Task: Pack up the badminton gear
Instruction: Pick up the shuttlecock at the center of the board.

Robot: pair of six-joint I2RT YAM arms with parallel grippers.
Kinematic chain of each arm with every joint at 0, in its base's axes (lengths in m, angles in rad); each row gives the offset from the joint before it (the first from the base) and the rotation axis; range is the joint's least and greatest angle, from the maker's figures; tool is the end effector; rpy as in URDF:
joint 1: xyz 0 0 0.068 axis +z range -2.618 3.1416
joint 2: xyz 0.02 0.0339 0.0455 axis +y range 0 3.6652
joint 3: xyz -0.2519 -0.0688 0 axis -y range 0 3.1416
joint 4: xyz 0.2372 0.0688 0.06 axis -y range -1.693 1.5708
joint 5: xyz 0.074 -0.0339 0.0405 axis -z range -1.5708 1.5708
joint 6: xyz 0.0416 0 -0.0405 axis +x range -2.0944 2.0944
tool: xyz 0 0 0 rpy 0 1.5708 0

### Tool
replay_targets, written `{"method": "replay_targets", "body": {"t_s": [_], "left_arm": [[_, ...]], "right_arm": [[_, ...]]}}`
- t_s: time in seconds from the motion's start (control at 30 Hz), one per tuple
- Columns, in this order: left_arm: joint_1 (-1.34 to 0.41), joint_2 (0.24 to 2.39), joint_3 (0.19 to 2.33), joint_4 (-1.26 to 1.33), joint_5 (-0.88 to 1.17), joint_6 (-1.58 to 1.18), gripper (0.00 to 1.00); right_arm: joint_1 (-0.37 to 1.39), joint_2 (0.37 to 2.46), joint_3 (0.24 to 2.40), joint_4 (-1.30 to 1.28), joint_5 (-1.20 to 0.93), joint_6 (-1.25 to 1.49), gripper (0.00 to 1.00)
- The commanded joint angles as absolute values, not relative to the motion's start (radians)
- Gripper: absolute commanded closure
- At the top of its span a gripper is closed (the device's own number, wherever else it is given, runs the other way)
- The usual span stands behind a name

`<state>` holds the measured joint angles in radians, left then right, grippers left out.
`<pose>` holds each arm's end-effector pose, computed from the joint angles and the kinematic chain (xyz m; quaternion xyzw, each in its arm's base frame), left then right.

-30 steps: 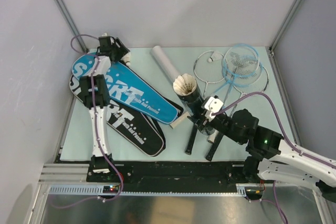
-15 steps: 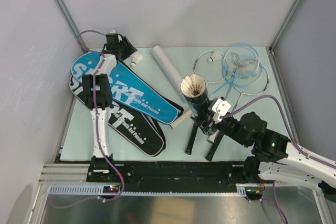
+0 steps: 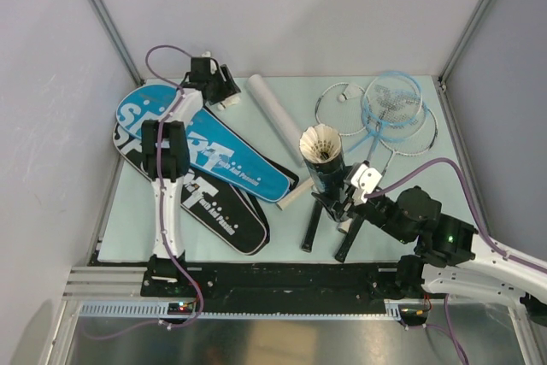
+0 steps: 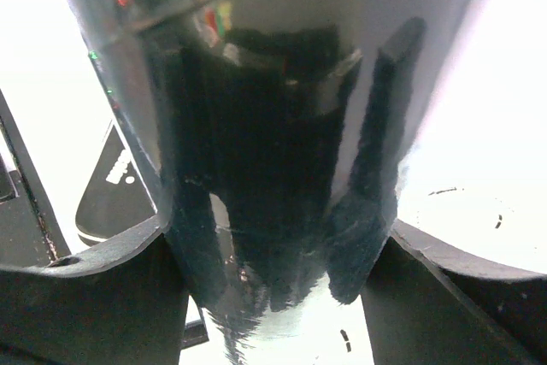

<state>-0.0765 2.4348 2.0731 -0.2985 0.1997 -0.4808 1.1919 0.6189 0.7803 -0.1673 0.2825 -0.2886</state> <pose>0.5431 -0.0499 0.1789 -0.1365 0.8843 -0.2064 0.3960 0.0675 0.1381 0.3563 -0.4003 0.5853 0.2148 0.6716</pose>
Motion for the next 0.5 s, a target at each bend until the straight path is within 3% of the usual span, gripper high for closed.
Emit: {"method": "replay_targets", "body": {"t_s": [0.0, 0.33, 0.47], "left_arm": [[-0.090, 2.344, 2.048, -0.304, 0.213, -0.422, 0.30], [-0.142, 2.222, 1.919, -0.325, 0.150, -0.352, 0.35], [-0.181, 2.130, 1.831, -0.327, 0.038, -0.335, 0.37]], "right_arm": [[1.211, 0.600, 0.836, -0.120, 0.317, -0.288, 0.72], [1.239, 0.596, 0.836, -0.122, 0.345, -0.295, 0.72], [1.244, 0.593, 0.836, -0.128, 0.353, -0.301, 0.72]]}}
